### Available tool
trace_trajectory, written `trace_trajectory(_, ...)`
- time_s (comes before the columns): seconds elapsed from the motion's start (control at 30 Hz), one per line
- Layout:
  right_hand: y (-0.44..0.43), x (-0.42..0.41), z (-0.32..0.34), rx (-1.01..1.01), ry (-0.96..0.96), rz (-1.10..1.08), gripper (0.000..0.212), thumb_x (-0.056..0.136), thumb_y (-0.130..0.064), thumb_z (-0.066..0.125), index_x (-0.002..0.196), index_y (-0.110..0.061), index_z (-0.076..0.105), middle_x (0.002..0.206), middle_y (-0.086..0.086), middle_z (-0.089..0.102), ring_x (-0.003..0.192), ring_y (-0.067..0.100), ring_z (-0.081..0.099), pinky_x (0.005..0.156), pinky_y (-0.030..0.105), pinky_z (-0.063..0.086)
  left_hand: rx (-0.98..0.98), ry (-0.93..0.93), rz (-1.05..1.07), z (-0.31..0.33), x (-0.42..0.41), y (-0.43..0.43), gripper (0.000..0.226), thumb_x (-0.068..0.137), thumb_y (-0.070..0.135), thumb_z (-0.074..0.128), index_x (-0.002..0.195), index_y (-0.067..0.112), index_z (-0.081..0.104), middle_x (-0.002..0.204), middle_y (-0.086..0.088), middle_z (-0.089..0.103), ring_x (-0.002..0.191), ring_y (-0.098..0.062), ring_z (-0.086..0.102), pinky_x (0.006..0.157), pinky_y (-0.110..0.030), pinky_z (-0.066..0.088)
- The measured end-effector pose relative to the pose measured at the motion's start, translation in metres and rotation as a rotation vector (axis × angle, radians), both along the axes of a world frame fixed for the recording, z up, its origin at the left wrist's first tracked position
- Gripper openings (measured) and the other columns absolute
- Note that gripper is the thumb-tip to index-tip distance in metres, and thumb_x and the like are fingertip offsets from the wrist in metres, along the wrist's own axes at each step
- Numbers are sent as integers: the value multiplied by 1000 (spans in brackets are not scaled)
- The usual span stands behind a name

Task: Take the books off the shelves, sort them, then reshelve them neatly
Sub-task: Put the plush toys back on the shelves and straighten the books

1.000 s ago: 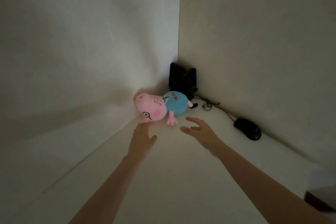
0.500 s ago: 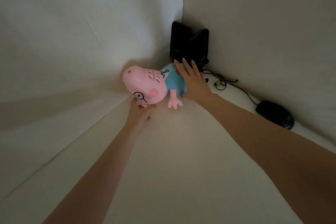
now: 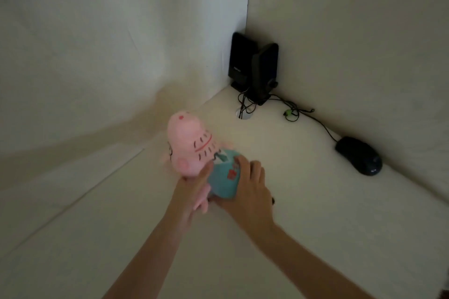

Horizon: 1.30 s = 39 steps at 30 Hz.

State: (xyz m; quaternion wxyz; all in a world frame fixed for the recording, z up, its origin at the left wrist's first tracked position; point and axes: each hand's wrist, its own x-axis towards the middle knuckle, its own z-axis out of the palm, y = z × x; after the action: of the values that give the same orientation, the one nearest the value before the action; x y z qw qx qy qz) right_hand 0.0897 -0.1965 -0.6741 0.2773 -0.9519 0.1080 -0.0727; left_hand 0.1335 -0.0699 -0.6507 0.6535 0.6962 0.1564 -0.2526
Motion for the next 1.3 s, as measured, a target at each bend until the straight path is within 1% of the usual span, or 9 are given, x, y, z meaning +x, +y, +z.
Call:
trace_trajectory(0.17,38,-71,-6,142,-33,79,94,56,-70,58,134,-25,33,107,-5,41,92,16,53,61,24,54,162,83,70,9,-42,33,29,80,28,74,96,6,63,60,-8,65,26,-9,43,33,-19,39)
trace_trajectory(0.33,41,-102,12,529,98,225,48,71,-85,41,115,-66,39,92,-20,55,91,-2,40,82,13,33,173,150,64,18,-79,88,10,81,13,73,89,11,67,74,-2,72,58,-14,63,45,-23,51)
trace_trajectory(0.43,54,-86,26,916,250,22,17,80,-48,69,86,-31,70,84,-7,66,79,-1,54,76,22,44,268,105,58,15,-98,119,9,82,13,72,78,20,68,55,7,67,59,-12,60,45,-19,45)
trace_trajectory(0.57,56,-67,31,1050,687,20,92,62,-70,73,125,-7,52,119,11,60,97,19,62,63,26,53,207,191,115,14,-120,139,15,83,7,70,75,18,63,53,4,66,59,-11,62,49,-20,48)
trace_trajectory(0.67,72,-50,38,1014,805,133,102,54,-65,81,135,-12,48,123,8,63,91,13,65,56,17,49,83,229,149,21,-134,148,19,70,6,80,73,14,63,52,-5,63,54,-15,57,51,-20,51)
trace_trajectory(0.93,106,-78,42,848,461,344,23,92,-20,64,112,-27,57,108,1,64,79,15,67,58,26,53,-249,274,252,48,-166,181,31,80,5,73,105,20,63,78,-5,73,66,-11,70,58,-26,57)
trace_trajectory(1.1,138,-98,79,773,277,375,25,90,-24,54,92,-49,57,82,-19,65,77,-8,59,70,16,46,-161,53,208,80,-172,209,108,14,31,93,115,9,63,73,-2,73,70,-18,66,65,-27,52)
trace_trajectory(1.23,169,-108,115,700,183,499,33,85,-31,55,90,-64,53,79,-32,60,79,-15,54,81,10,40,-197,-78,201,118,-191,227,57,64,-1,80,112,19,55,75,12,73,71,-11,68,61,-36,57)
trace_trajectory(1.3,184,-117,133,659,144,540,37,90,-34,57,91,-69,47,81,-35,59,78,-17,55,76,6,39,-247,-87,201,126,-202,240,74,57,-4,82,118,23,49,95,12,70,80,-14,67,58,-38,58)
